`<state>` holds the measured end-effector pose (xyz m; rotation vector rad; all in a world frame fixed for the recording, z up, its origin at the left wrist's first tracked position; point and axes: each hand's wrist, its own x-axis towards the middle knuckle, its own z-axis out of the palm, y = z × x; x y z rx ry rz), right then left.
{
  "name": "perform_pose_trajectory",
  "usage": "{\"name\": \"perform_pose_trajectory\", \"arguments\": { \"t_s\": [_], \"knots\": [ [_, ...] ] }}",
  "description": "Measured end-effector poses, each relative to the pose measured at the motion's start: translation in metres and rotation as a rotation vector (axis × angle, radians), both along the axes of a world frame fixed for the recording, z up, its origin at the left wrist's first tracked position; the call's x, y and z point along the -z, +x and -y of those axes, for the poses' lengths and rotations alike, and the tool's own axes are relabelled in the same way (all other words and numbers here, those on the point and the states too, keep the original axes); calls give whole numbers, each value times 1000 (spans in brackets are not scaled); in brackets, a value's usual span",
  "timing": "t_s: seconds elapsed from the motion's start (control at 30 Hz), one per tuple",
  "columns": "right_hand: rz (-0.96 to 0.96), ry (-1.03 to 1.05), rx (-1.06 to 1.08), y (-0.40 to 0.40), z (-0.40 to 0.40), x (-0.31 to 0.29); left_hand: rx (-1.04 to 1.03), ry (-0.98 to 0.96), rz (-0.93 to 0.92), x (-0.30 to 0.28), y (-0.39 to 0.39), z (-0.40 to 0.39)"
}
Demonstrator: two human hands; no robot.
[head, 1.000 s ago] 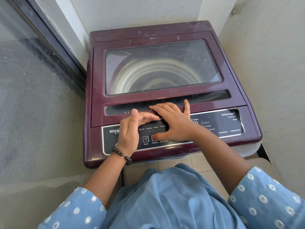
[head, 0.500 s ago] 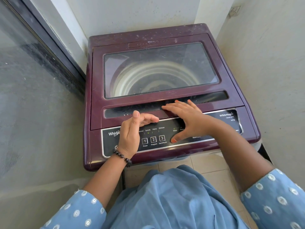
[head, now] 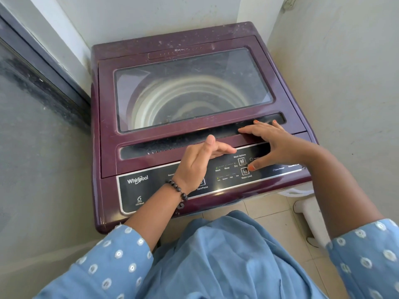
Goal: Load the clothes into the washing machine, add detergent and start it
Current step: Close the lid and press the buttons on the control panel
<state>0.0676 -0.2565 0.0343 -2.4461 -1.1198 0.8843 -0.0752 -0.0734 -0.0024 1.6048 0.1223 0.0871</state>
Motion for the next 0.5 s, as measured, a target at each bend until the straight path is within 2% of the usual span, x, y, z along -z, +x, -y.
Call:
{"name": "perform_pose_trajectory", "arguments": {
  "t_s": [0.1, 0.3, 0.5],
  "knots": [
    [-57, 4, 53, 1, 0, -5, 49, 15, 12, 0, 14, 5],
    [137, 40, 45, -4, -1, 19, 92, 6, 27, 4, 32, 13],
    [144, 101, 86, -4, -1, 22, 91, -17, 14, 4, 33, 12]
  ]
}}
